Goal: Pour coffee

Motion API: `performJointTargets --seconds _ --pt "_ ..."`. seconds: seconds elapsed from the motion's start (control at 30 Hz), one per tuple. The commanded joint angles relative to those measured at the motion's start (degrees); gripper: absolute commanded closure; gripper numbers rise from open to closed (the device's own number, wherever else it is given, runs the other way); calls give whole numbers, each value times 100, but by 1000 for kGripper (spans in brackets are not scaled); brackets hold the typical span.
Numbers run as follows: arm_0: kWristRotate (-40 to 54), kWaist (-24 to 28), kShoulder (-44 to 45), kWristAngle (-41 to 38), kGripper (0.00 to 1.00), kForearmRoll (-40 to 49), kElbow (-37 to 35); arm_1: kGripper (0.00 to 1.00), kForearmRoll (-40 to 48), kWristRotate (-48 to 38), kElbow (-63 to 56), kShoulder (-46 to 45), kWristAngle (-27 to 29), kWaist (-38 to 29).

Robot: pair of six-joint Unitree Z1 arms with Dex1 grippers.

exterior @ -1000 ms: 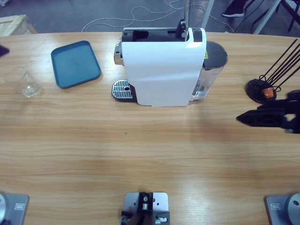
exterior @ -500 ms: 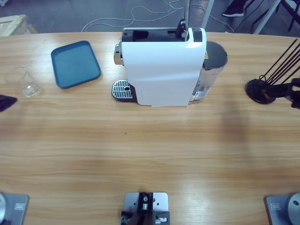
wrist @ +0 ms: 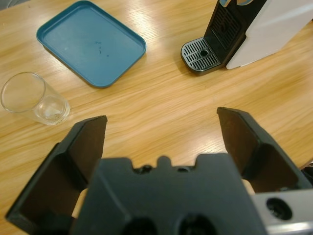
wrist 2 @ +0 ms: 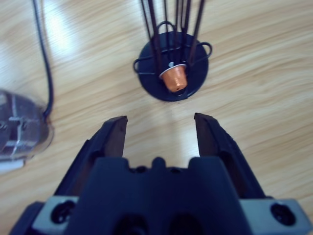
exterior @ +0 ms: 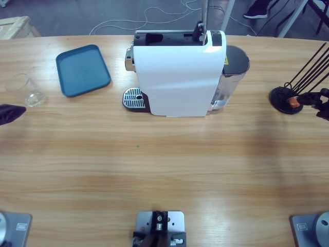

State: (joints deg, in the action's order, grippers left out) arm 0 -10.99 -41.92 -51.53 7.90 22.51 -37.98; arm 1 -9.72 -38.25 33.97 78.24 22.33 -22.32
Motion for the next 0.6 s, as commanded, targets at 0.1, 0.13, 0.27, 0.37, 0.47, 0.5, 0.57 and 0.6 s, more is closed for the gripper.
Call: performJointTargets --seconds 0.1,0.13,0.27,0.37,0.47,0.5,0.57,0.6 --pt "-52 -44 142 87 64 -97 247 414 794 21 -399 738 -25 527" --pt "-52 -44 143 87 64 -97 247 414 880 81 -399 817 -29 527" --pt "-52 -44 149 89 64 -104 247 414 1313 803 -410 1248 -62 527" --pt "-52 -44 161 89 64 -106 252 414 1314 863 -498 1118 -52 527" --pt "-52 -44 170 87 64 -115 261 414 1343 863 -517 1116 -18 576" --pt "-52 -44 173 85 64 -129 270 414 1360 858 -523 1123 -18 600" --pt "-52 -44 180 87 64 -143 282 414 1390 859 -523 1143 -18 627" --pt "-52 -44 187 83 64 -150 284 414 1425 861 -524 1178 -18 634"
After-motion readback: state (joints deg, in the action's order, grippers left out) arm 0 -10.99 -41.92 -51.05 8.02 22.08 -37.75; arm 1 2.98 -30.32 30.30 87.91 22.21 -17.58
